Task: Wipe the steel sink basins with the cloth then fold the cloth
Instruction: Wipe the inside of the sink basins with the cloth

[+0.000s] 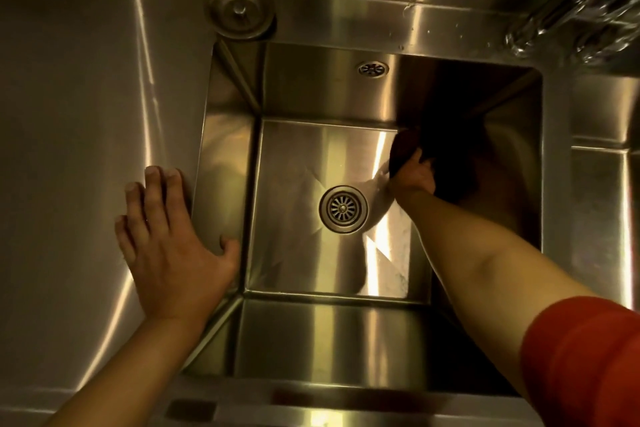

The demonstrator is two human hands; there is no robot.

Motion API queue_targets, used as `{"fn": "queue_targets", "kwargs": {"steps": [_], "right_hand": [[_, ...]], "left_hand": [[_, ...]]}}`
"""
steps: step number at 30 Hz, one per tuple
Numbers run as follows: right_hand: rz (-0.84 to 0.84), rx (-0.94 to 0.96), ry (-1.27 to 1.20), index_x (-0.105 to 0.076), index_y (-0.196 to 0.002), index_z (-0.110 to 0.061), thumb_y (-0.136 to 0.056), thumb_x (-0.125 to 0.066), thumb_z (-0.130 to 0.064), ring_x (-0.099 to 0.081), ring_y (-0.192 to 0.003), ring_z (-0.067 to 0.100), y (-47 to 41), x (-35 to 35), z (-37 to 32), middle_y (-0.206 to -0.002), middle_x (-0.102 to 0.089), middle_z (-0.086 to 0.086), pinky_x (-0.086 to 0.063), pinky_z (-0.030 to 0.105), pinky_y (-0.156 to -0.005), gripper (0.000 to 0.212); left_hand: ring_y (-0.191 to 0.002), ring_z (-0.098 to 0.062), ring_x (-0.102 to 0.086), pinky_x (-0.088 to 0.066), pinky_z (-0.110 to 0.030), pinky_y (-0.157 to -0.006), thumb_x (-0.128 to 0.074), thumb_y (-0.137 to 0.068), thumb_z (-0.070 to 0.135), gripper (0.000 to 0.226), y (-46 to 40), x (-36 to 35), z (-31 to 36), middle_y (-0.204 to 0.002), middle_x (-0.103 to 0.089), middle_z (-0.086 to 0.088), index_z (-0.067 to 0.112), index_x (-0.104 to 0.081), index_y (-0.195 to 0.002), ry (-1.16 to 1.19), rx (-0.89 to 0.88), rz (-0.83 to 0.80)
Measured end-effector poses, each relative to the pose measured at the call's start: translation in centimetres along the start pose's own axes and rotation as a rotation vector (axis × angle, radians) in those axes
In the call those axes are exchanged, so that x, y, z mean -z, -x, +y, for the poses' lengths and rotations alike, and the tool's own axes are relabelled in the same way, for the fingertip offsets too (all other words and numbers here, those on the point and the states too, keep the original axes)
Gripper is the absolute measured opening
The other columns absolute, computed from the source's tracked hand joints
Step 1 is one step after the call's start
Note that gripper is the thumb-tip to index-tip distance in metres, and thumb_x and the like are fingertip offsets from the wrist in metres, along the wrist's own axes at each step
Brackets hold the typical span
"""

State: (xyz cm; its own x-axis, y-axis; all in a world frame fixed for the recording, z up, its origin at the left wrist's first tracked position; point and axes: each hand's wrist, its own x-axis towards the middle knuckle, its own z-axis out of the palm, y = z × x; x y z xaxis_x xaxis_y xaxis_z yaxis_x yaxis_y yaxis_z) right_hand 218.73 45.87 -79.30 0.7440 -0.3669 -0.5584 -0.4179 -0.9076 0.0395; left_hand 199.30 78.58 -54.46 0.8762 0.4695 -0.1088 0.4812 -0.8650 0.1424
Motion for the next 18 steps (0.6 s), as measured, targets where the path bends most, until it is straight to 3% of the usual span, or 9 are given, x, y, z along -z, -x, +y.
{"fn": "queue_targets", "kwargs": {"steps": [4, 9, 11, 14, 18], "right_hand": [[-0.021, 0.081, 0.186, -0.003, -0.161, -0.007, -0.106, -0.042, -0.020, -0.042, -0.139, 0.045, 3.4, -1.2, 3.0, -0.157, -0.024, 0.034, -0.046, 0.049, -0.107, 0.069], [-0.132, 0.241, 0.250, -0.006, -0.162, -0.013, -0.106, -0.036, -0.014, -0.053, -0.128, 0.041, 10.1, -2.9, 6.9, -0.155, -0.026, 0.028, -0.052, 0.048, -0.098, 0.063], [-0.223, 0.287, 0.253, -0.023, -0.158, -0.010, -0.107, -0.035, -0.017, -0.056, -0.124, 0.040, 12.6, -4.0, 7.5, -0.151, -0.037, 0.025, -0.050, 0.049, -0.102, 0.053], [-0.338, 0.364, 0.141, -0.055, -0.136, -0.008, -0.102, -0.046, -0.021, -0.053, -0.125, 0.041, 16.9, -5.1, 6.7, -0.140, -0.054, 0.019, -0.045, 0.052, -0.105, 0.038], [-0.472, 0.440, 0.070, -0.063, -0.127, -0.005, -0.102, -0.050, -0.022, -0.059, -0.119, 0.035, 21.5, -3.1, 3.0, -0.127, -0.063, 0.015, -0.044, 0.038, -0.089, 0.033]], "left_hand": [[-0.159, -0.034, -0.009, -0.015, -0.061, -0.125, -0.067, -0.072, 0.045, 0.108, 0.0, 0.0, 0.0, -0.171, -0.015, -0.011, 0.015, -0.018, -0.163, 0.009, -0.015, 0.019], [-0.158, -0.036, -0.009, -0.014, -0.061, -0.125, -0.086, -0.071, 0.033, 0.116, 0.1, -0.2, -0.1, -0.171, -0.015, -0.012, 0.015, -0.017, -0.163, -0.004, -0.026, 0.020], [-0.158, -0.037, -0.009, -0.014, -0.062, -0.125, -0.085, -0.070, 0.033, 0.117, 0.2, -0.2, -0.2, -0.171, -0.015, -0.013, 0.015, -0.016, -0.163, -0.005, -0.034, 0.025], [-0.158, -0.038, -0.010, -0.016, -0.063, -0.124, -0.079, -0.071, 0.038, 0.113, 0.4, -0.1, -0.3, -0.170, -0.016, -0.014, 0.015, -0.016, -0.162, -0.003, -0.049, 0.031], [-0.158, -0.038, -0.010, -0.016, -0.063, -0.124, -0.077, -0.073, 0.038, 0.110, 0.4, -0.1, -0.5, -0.171, -0.014, -0.012, 0.016, -0.016, -0.162, -0.010, -0.058, 0.008]]}}
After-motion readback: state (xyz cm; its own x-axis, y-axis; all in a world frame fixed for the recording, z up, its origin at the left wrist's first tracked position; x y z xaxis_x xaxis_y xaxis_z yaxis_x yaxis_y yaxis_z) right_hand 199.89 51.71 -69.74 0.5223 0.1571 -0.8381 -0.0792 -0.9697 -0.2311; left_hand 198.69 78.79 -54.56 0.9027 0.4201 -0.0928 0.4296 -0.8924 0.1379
